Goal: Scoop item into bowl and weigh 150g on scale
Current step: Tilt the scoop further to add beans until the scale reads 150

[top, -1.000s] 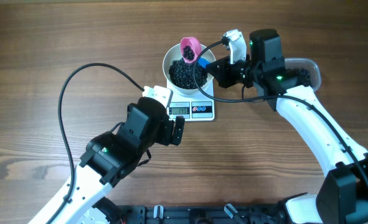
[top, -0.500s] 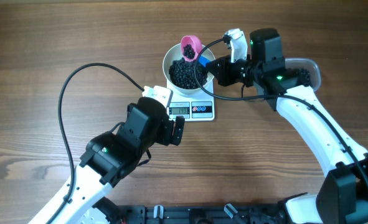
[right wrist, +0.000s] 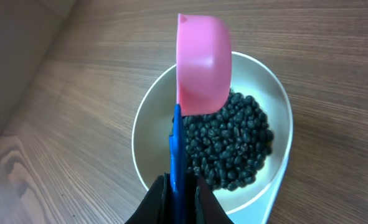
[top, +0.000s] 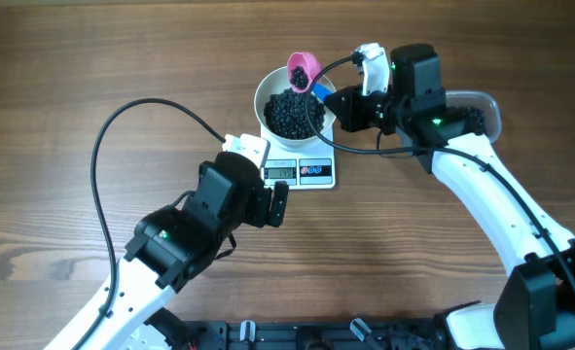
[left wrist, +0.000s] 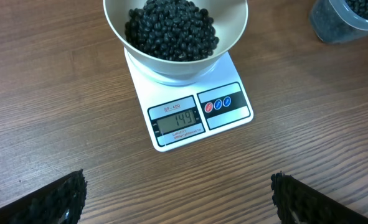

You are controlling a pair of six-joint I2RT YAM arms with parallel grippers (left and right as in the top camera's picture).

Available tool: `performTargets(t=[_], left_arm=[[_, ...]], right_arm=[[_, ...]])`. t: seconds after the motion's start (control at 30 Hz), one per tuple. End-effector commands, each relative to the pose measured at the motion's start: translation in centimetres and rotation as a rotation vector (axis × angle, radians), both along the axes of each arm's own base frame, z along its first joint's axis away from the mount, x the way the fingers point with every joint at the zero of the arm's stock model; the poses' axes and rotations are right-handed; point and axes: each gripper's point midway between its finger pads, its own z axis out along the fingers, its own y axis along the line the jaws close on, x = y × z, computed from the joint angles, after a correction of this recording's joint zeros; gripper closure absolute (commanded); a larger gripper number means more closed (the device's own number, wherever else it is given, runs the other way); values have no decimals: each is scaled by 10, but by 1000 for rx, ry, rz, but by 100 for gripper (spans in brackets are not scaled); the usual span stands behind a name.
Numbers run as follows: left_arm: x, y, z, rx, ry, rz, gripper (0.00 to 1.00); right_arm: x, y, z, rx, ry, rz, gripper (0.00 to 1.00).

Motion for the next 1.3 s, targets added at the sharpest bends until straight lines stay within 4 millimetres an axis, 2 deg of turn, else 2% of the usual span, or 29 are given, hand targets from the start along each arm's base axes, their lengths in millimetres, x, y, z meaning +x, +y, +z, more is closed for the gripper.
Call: performTargets(t=[0.0,0.07,0.13,0.23,0.33,0.4,0.47,0.57,1.27], left_arm=[[1,0,2,3,-7,-11,0],[1,0,2,3,-7,-11,0],[1,0,2,3,-7,-11,0],[1,0,2,3,-7,-11,0],[1,0,2,3,-7,-11,0],[1,0,2,3,-7,-11,0],[1,0,2,3,-7,-11,0],[1,0,2,3,-7,-11,0],[1,0,2,3,-7,-11,0]], right_arm=[[-4,8,4,31,1,53,96],[6,-6,-3,-17,14,-59,96],[-2,5,2,22,9,28,96],[6,-6,-3,-22,14,-55,96],[-5,9,4,33,5,56,96],[2,-1,-2,9,34,-33,96],[-4,7,2,57,54,1,96],[0,1,-1,36,57,-38,96],[0,2,0,57,75,-52,96]])
